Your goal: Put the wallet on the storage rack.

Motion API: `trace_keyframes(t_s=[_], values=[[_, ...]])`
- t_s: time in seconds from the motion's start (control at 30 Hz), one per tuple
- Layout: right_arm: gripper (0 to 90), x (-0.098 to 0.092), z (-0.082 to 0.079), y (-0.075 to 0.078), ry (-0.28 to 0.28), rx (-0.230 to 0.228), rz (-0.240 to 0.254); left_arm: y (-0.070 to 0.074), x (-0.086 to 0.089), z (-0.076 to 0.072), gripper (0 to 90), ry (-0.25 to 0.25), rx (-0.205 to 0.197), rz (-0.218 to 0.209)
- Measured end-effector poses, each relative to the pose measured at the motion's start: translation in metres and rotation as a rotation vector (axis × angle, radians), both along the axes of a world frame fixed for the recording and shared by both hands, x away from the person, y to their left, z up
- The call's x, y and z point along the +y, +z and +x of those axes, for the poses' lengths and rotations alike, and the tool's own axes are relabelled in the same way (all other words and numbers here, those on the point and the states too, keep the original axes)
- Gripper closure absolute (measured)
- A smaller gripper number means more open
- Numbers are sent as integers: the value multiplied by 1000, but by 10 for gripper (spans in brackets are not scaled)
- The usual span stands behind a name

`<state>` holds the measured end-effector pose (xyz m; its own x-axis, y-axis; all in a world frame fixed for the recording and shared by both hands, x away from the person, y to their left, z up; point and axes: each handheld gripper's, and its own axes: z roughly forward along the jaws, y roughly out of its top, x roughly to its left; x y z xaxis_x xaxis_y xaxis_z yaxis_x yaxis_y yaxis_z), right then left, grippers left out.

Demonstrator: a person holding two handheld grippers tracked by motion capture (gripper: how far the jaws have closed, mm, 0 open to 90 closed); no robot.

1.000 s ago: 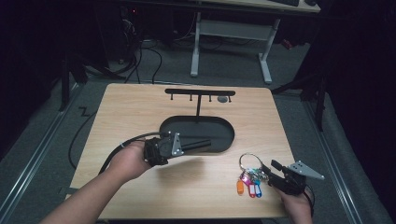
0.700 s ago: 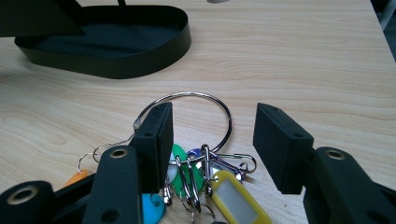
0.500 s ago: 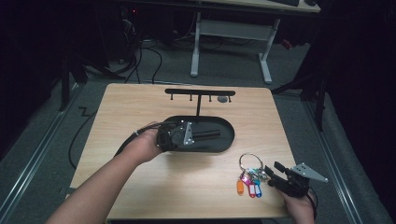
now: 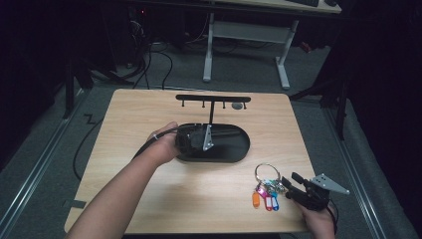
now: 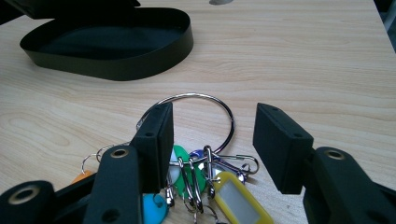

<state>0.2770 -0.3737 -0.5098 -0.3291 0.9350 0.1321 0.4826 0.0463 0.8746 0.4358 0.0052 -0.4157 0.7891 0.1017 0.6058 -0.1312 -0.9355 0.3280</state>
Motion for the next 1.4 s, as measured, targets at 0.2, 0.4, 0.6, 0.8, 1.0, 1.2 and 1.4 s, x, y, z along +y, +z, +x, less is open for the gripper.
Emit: trace_keyframes(t_s=[0.2,0.4,0.6,0.8,1.0,1.2,1.4], values=[[486,0,0,0,-1,2,4,-7,-5,12,745,8,-11,-4],[486,-1,0,-1,-3,5,14,-10,-7,20,745,11,-11,-12],[486,-2,0,-1,-4,5,20,-12,-7,26,745,17,-16,-11],[485,-3,-1,-1,-5,6,19,-18,-7,29,745,5,-16,-10],[485,-4,-1,-2,-4,9,20,-27,-7,33,745,12,-10,2],[485,-3,-1,-3,-3,15,19,-36,-9,34,743,-17,-37,45],[484,-3,0,-4,-1,19,19,-42,-7,35,738,-30,-33,63]])
